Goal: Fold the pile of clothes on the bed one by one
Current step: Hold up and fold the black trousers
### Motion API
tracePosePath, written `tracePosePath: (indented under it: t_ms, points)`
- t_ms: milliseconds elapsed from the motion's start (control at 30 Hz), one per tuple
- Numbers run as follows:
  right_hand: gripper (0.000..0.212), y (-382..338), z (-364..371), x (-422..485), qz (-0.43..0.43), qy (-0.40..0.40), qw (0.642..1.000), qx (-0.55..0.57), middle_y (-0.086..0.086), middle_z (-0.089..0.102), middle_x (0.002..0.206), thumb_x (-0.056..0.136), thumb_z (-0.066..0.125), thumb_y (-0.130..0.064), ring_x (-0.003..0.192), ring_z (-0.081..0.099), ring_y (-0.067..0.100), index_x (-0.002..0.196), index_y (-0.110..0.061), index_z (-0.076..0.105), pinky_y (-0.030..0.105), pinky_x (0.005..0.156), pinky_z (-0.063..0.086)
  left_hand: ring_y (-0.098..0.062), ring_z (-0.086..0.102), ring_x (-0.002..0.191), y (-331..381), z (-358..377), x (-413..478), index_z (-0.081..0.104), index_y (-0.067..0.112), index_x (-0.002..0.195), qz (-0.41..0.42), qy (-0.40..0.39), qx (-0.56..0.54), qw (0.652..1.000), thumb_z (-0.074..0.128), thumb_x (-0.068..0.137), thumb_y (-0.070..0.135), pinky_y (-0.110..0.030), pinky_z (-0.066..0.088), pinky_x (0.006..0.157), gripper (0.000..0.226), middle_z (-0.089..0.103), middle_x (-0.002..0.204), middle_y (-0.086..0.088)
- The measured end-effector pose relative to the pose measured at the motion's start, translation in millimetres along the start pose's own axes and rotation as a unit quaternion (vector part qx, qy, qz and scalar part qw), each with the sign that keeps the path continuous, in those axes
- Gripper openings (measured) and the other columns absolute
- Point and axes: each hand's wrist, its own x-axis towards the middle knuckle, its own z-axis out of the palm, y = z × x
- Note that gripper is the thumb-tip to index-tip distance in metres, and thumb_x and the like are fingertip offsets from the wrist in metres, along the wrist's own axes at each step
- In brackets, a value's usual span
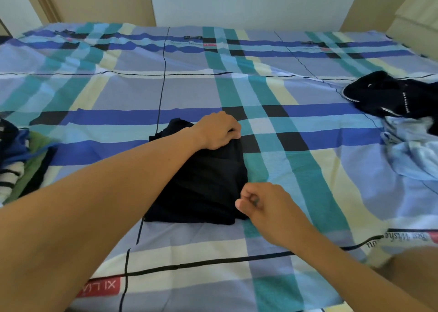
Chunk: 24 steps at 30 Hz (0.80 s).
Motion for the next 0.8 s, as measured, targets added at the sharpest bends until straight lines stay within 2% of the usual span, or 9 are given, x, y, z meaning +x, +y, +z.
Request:
tracePosePath:
  t_ms: [100,233,333,467,533,600,700,733,800]
  points:
    - [0.036,-1.5,-9.2,-8.2,-0.010,-0.030,0.999,0.011,-0.007,0.045,0.049,0.092,0.066,-0.028,0.049,0.041,0.010,0.061,-0.021,0.049,0.019,0.052,0.036,-0.021,0.051,0.074,1.9,-1.2,4.4,0.050,0.027,0.067,-0.002,0.012,-0.005,1.000,0.052,0.101,0.028,-0.040,0.048,0.076,0.034,0.050,0.067,0.012]
    - [0.033,-4.4,-10.8,-19.9,-0.006,-0.064,0.998,0.022,-0.013,0.050,0.049,0.089,0.071,-0.027,0.050,0.047,0.006,0.061,-0.021,0.054,0.016,0.053,0.038,-0.024,0.051,0.072,-3.9,0.8,8.3,0.044,0.023,0.064,-0.016,0.026,-0.013,0.999,0.049,0.102,0.029,-0.037,0.044,0.070,0.039,0.049,0.067,0.007]
    - [0.037,-3.6,-3.4,-26.3,-0.005,-0.090,0.996,0.016,-0.013,0.048,0.047,0.091,0.069,-0.030,0.047,0.045,0.007,0.059,-0.023,0.051,0.017,0.051,0.035,-0.028,0.054,0.074,-9.5,2.5,6.9,0.044,0.018,0.068,-0.043,0.025,0.009,0.999,0.043,0.104,0.033,-0.038,0.043,0.069,0.039,0.051,0.072,0.002]
    - [0.037,5.6,-11.8,-17.7,0.015,-0.055,0.998,0.034,-0.012,0.048,0.048,0.092,0.066,-0.035,0.046,0.042,0.007,0.060,-0.027,0.050,0.020,0.053,0.035,-0.026,0.057,0.087,-20.2,-0.5,-8.3,0.053,0.021,0.095,-0.069,-0.001,-0.005,0.998,0.035,0.102,0.053,-0.044,0.048,0.078,0.038,0.057,0.098,0.000]
    - [0.037,4.2,-13.6,-15.7,0.004,-0.053,0.998,0.021,-0.014,0.049,0.050,0.093,0.065,-0.035,0.047,0.043,0.006,0.061,-0.027,0.048,0.019,0.054,0.035,-0.023,0.059,0.095,-29.2,-9.2,-23.5,0.053,0.028,0.112,-0.102,-0.044,-0.057,0.992,0.034,0.092,0.074,-0.045,0.050,0.086,0.054,0.062,0.113,0.002]
    - [0.035,0.4,-10.4,-16.6,-0.001,-0.065,0.998,0.016,-0.016,0.051,0.052,0.093,0.065,-0.036,0.049,0.045,0.005,0.064,-0.027,0.048,0.019,0.055,0.037,-0.021,0.059,0.099,-34.8,-18.2,-39.0,0.050,0.030,0.123,-0.106,-0.098,-0.058,0.988,0.042,0.079,0.086,-0.041,0.049,0.090,0.071,0.062,0.119,0.003]
    - [0.030,-5.5,-9.4,-13.2,0.045,-0.069,0.993,0.089,-0.012,0.062,0.068,0.087,0.063,-0.058,0.059,0.059,0.003,0.080,-0.030,0.054,0.024,0.063,0.049,-0.022,0.058,0.104,-34.1,-28.8,-57.0,0.046,0.022,0.133,-0.137,-0.152,-0.022,0.979,0.054,0.069,0.082,-0.037,0.048,0.092,0.088,0.059,0.126,0.000]
    - [0.039,-7.4,-11.0,-9.9,0.076,-0.062,0.984,0.148,-0.009,0.066,0.078,0.081,0.063,-0.067,0.067,0.066,0.006,0.092,-0.032,0.053,0.029,0.070,0.056,-0.023,0.058,0.108,-32.8,-32.8,-61.1,0.046,0.019,0.135,-0.168,-0.165,-0.022,0.972,0.054,0.068,0.082,-0.039,0.048,0.095,0.093,0.058,0.130,-0.002]
    - [0.063,-8.4,-13.7,-2.6,0.137,-0.054,0.943,0.299,0.002,0.070,0.098,0.067,0.066,-0.070,0.085,0.073,0.013,0.114,-0.033,0.047,0.039,0.084,0.061,-0.027,0.055,0.118,-32.2,-42.8,-71.1,0.046,0.014,0.138,-0.272,-0.194,-0.058,0.941,0.055,0.067,0.083,-0.044,0.046,0.103,0.099,0.054,0.137,-0.006]
